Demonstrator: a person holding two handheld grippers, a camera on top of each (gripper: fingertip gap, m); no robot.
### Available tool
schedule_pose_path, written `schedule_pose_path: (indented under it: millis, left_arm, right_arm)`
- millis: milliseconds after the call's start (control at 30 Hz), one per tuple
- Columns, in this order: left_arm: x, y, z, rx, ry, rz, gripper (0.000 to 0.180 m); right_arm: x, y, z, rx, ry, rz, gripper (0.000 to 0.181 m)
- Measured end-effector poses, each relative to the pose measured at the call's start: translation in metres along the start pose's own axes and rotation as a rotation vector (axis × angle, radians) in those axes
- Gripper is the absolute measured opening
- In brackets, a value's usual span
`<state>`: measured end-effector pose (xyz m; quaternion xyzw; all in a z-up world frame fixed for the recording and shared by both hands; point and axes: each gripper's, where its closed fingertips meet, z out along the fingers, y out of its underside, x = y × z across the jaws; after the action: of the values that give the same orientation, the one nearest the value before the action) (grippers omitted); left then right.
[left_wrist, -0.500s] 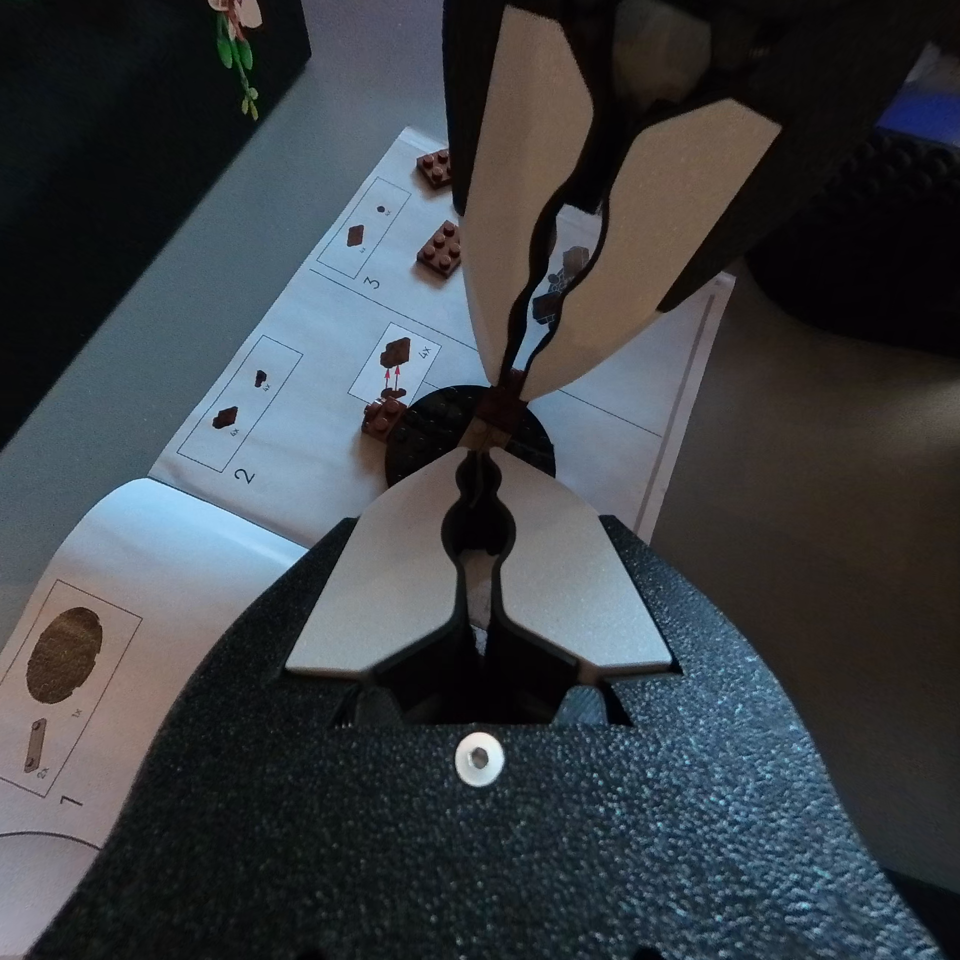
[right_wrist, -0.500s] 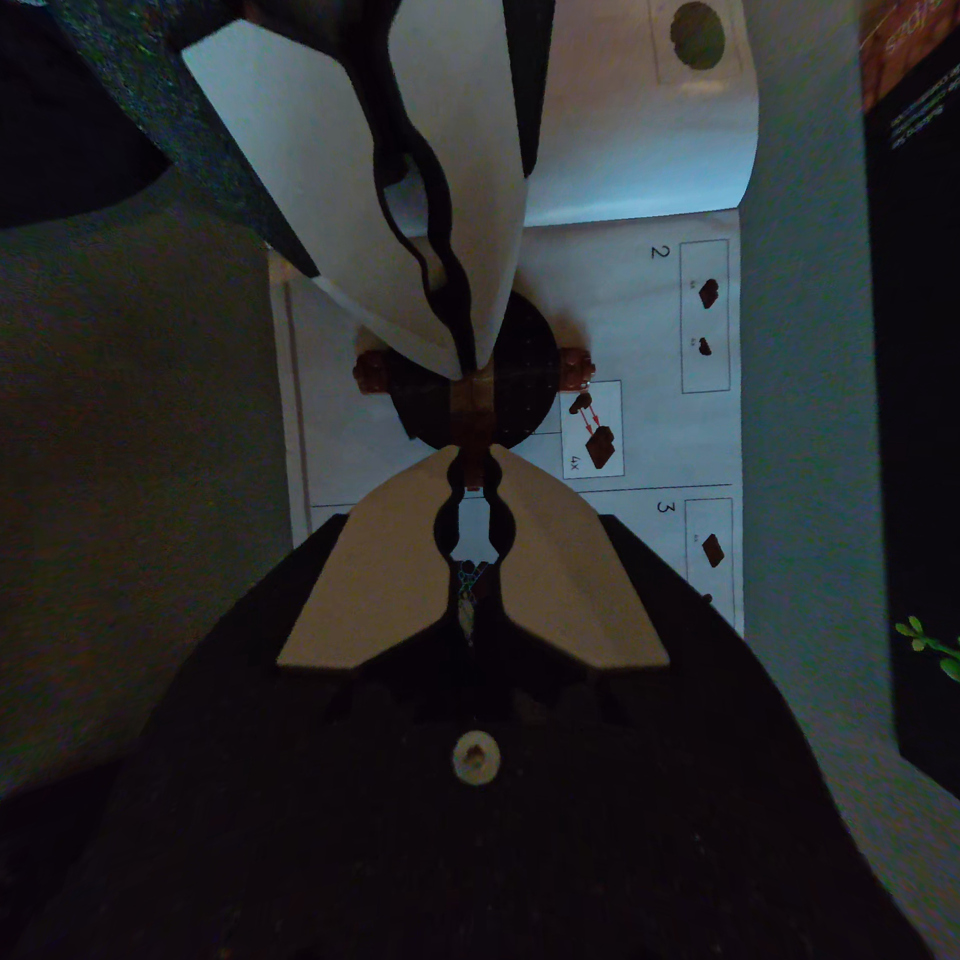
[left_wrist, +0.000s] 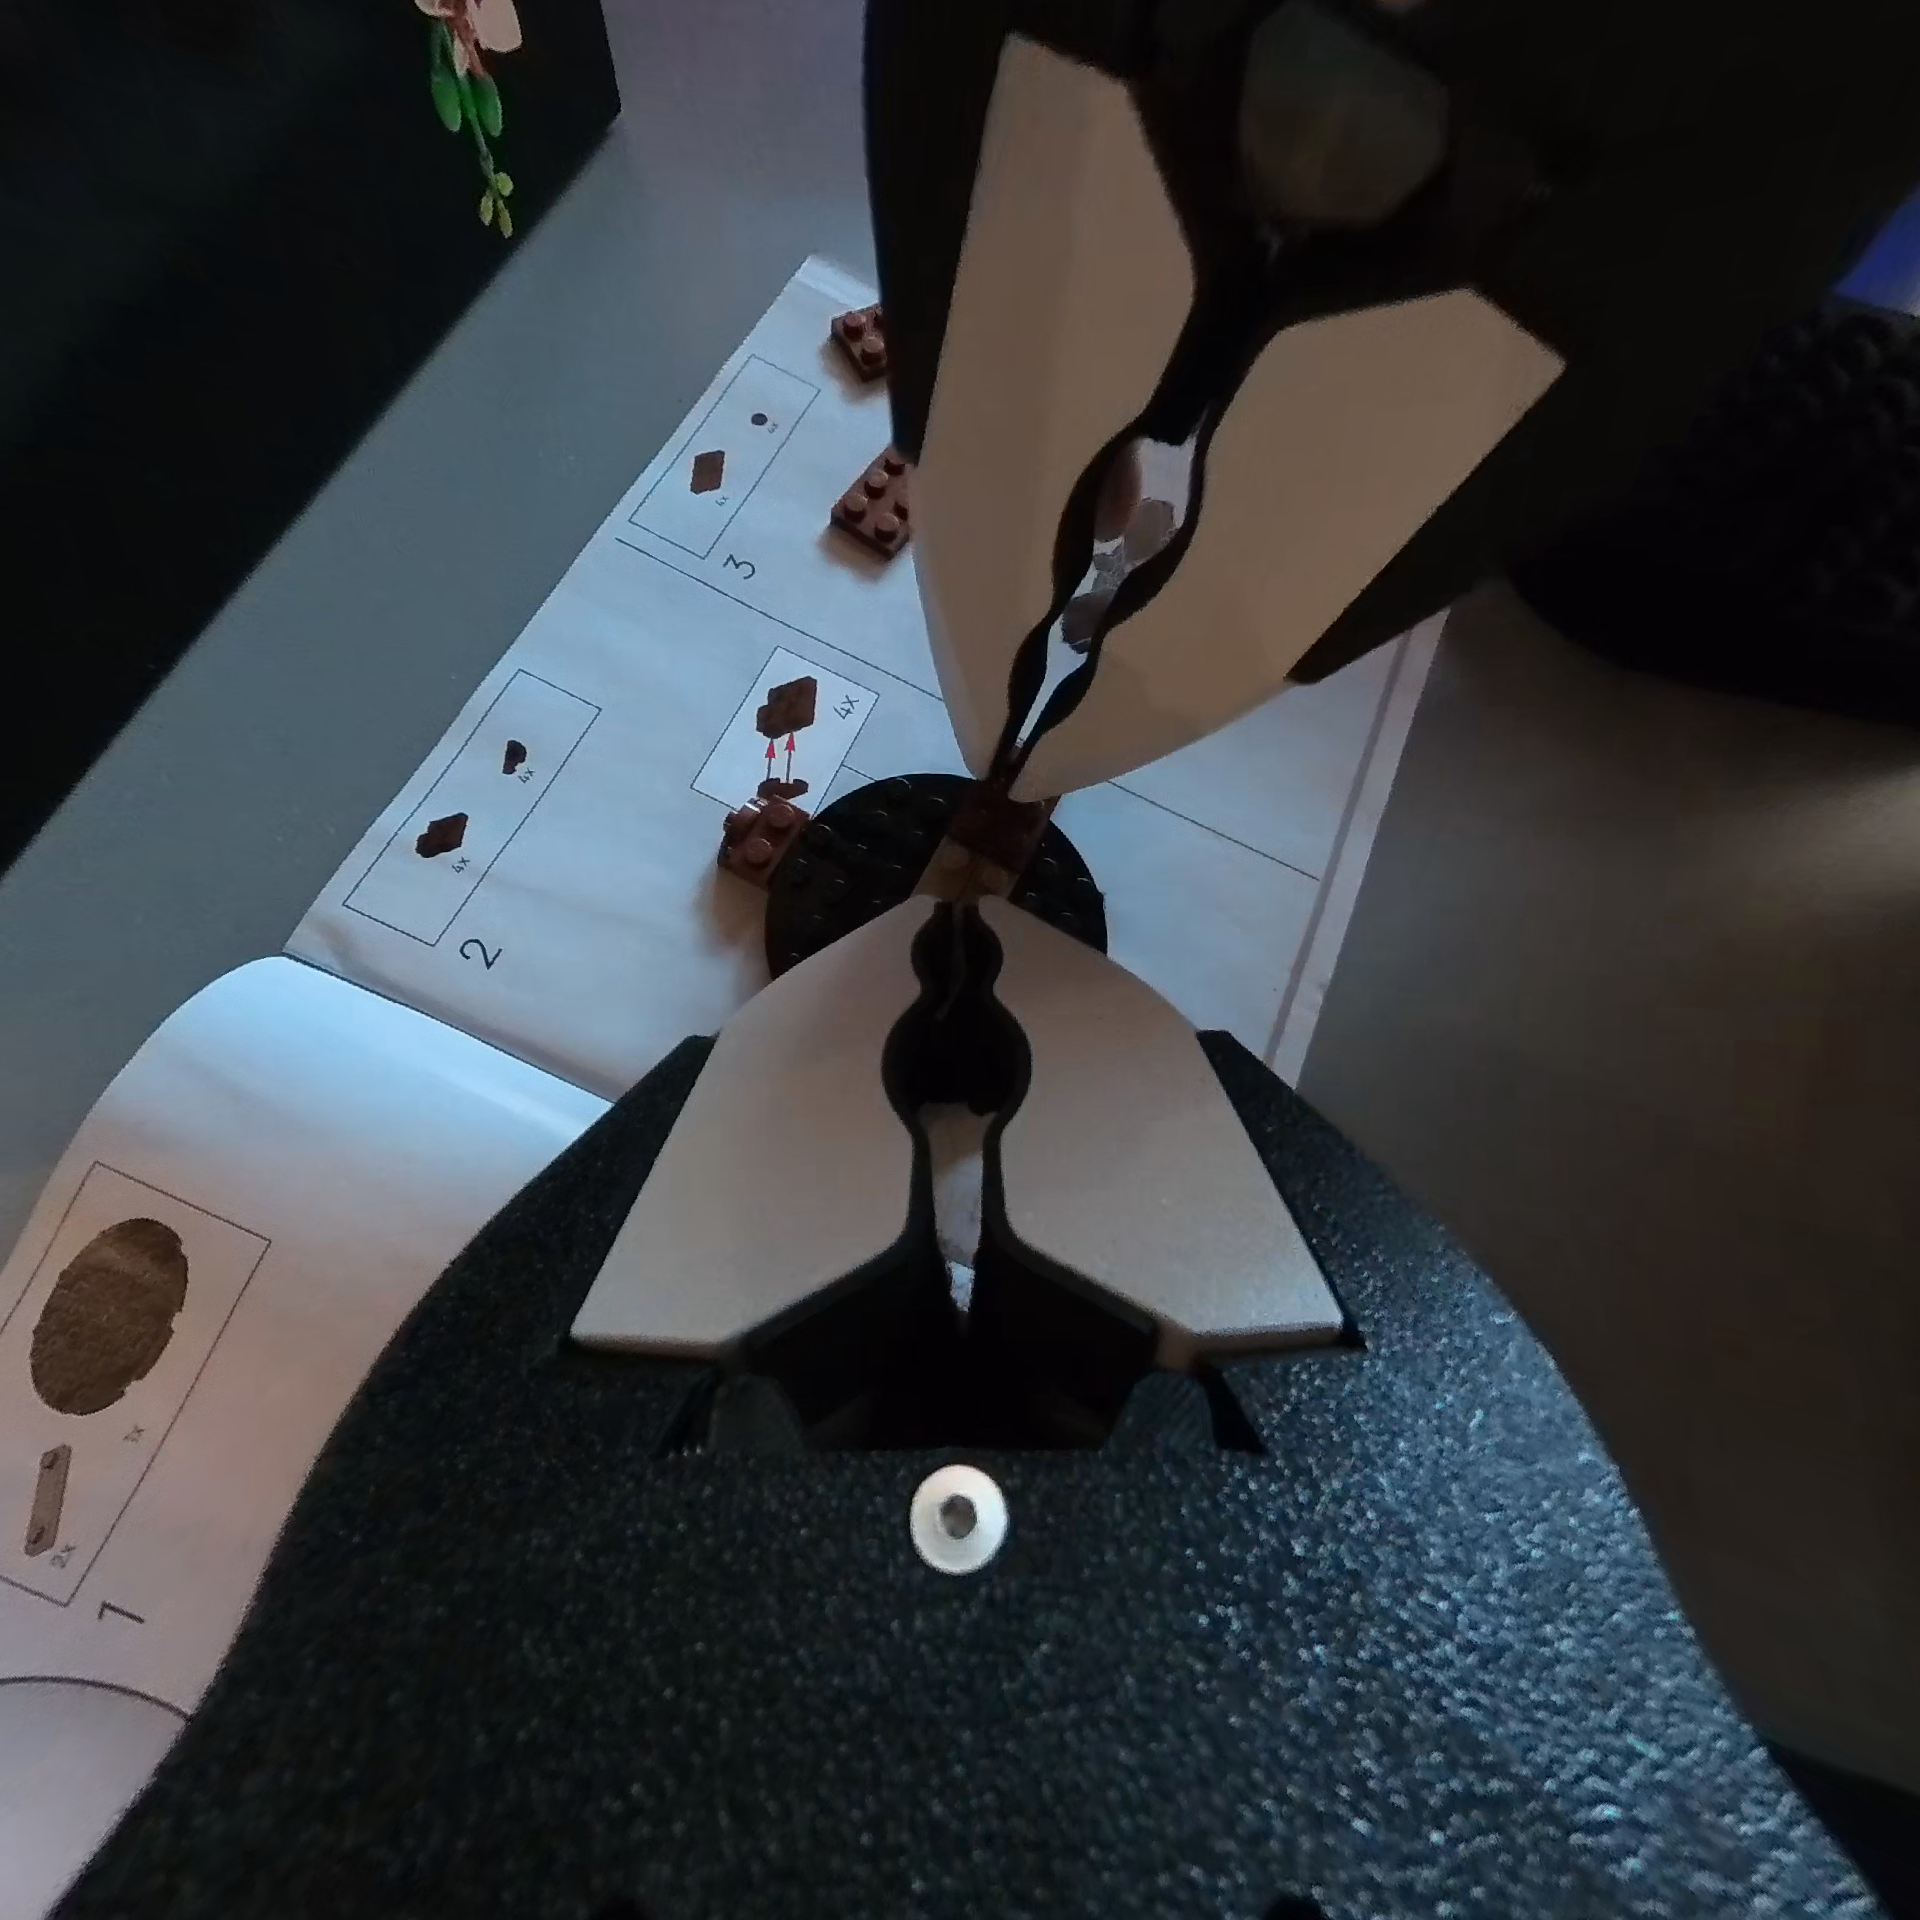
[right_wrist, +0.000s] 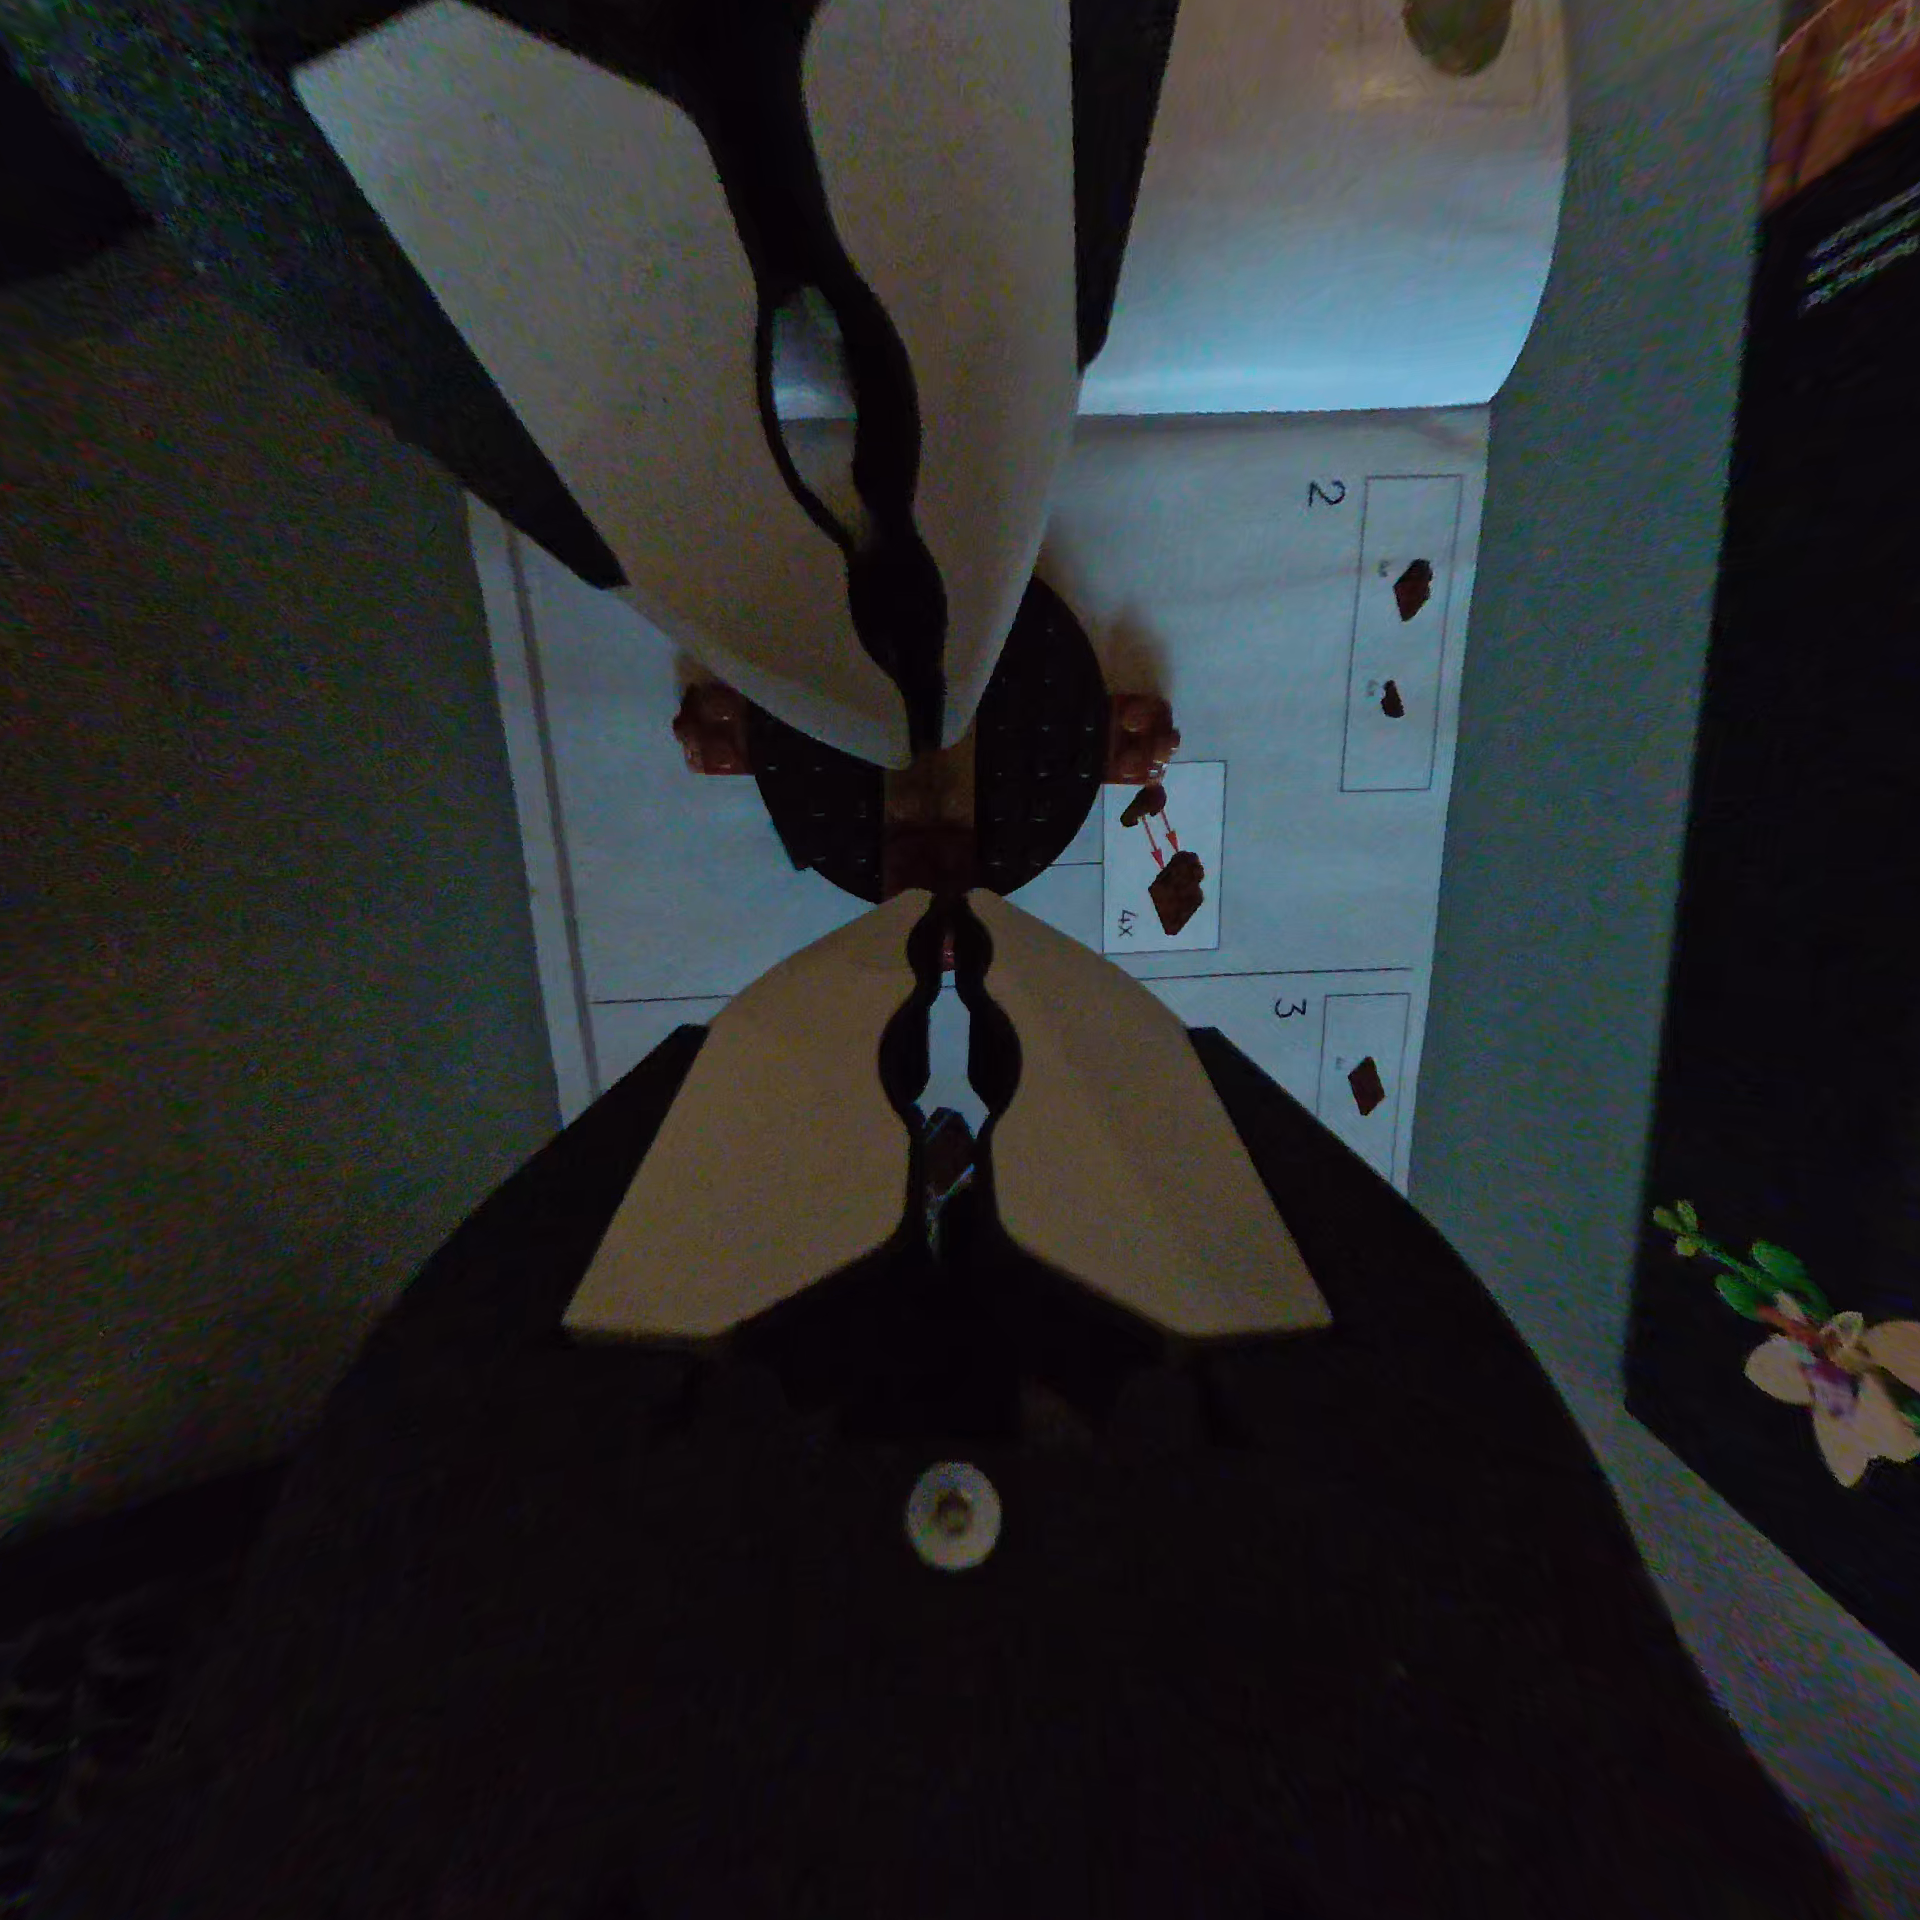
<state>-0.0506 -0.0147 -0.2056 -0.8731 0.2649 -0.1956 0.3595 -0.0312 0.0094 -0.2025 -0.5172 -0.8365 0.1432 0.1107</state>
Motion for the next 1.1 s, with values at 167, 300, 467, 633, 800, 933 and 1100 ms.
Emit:
schedule_pose_path:
  millis: [167, 300, 467, 633, 800, 933, 1100]
  left_arm:
    - [0.001, 0.0, 0.0, 0.005, 0.006, -0.005, 0.001]
    - [0.002, -0.001, 0.002, 0.007, 0.018, -0.011, 0.0]
    - [0.003, -0.001, 0.001, 0.006, 0.018, -0.015, 0.0]
    - [0.003, -0.001, 0.001, 0.002, 0.007, -0.008, 0.001]
    - [0.002, 0.0, -0.001, -0.005, 0.002, 0.004, 0.001]
    - [-0.012, -0.007, -0.02, 0.044, -0.079, -0.005, 0.0]
    - [-0.023, 0.014, -0.016, -0.08, -0.154, -0.007, 0.001]
  right_arm:
    - [0.0, 0.0, 0.0, -0.004, 0.013, 0.002, 0.001]
    - [-0.002, 0.0, 0.001, -0.005, 0.042, 0.01, 0.0]
    - [-0.002, 0.001, 0.001, -0.03, 0.076, -0.015, 0.0]
    - [-0.001, -0.004, -0.003, 0.043, 0.03, 0.03, 0.014]
    - [0.007, -0.002, -0.024, 0.288, -0.054, 0.324, 0.03]
    - [-0.007, 0.005, -0.024, 0.441, -0.261, 0.566, 0.052]
    - [-0.012, 0.014, -0.002, 0.404, -0.211, 0.483, 0.048]
